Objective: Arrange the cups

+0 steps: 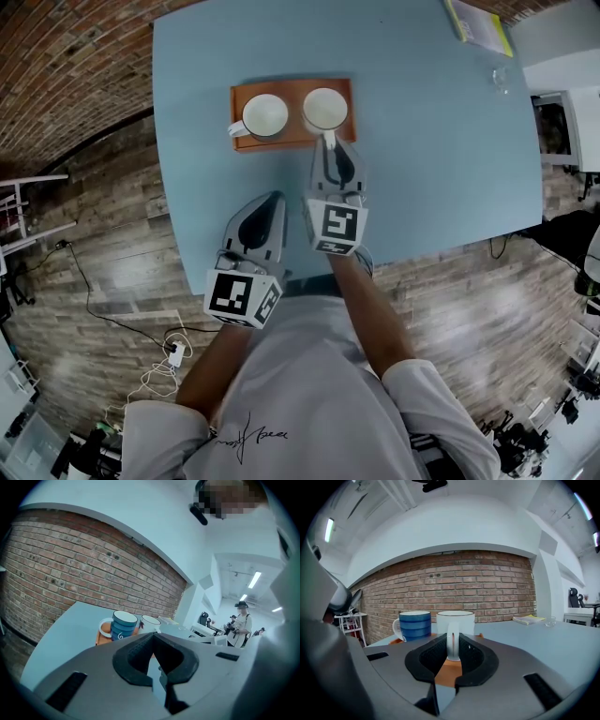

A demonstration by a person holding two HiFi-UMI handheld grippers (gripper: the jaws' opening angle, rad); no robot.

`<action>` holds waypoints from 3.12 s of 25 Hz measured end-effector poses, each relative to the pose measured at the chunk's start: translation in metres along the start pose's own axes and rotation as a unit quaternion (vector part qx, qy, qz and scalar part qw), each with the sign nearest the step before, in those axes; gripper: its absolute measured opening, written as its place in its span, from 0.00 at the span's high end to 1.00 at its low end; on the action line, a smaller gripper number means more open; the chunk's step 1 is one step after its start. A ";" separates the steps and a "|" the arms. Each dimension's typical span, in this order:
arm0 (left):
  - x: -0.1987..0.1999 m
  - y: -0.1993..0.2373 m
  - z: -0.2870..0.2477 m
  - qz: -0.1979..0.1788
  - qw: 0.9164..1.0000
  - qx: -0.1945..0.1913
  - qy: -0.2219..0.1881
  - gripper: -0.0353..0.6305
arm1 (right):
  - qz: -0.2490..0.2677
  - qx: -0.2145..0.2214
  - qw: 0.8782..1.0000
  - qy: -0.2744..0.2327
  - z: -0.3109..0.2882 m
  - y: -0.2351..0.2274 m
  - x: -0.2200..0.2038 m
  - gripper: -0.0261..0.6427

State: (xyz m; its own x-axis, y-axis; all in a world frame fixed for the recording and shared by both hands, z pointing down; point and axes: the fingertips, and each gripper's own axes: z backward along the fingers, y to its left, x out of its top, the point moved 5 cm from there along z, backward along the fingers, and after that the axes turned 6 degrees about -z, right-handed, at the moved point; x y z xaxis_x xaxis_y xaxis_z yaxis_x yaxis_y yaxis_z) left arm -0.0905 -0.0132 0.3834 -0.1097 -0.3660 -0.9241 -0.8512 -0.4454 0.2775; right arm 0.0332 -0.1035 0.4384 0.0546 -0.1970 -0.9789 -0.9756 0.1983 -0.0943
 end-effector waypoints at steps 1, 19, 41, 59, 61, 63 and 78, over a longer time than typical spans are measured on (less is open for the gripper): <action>0.000 0.000 0.000 0.001 1.000 0.000 0.000 0.94 | -0.001 -0.003 1.000 0.000 0.000 0.000 0.000 0.87; -0.010 0.010 0.000 0.019 1.000 0.002 0.006 0.94 | -0.018 -0.012 1.000 0.008 0.005 0.006 0.001 0.86; -0.001 0.004 -0.004 0.011 1.000 -0.014 -0.026 0.94 | -0.011 0.037 0.999 0.007 0.056 0.007 0.044 0.88; 0.014 0.016 0.011 -0.046 0.998 -0.033 -0.036 0.94 | -0.012 0.158 0.987 0.033 0.090 0.044 0.072 0.93; 0.016 0.022 0.014 -0.059 0.997 -0.041 -0.038 0.94 | -0.024 0.190 0.981 0.035 0.095 0.047 0.075 0.93; 0.019 0.032 0.015 -0.071 0.996 -0.048 -0.039 0.94 | -0.029 0.220 0.974 0.034 0.100 0.052 0.078 0.93; 0.027 0.092 -0.008 -0.102 0.990 -0.088 -0.030 0.94 | -0.013 0.284 0.958 0.047 0.106 0.064 0.084 0.93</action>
State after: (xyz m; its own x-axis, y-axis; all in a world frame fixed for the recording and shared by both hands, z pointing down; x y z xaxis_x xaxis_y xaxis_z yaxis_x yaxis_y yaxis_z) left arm -0.1675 -0.0707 0.3857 0.0209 -0.2074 -0.9780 -0.7564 -0.6430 0.1202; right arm -0.0020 -0.0061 0.3308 0.0311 -0.2894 -0.9567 -0.6999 0.6770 -0.2276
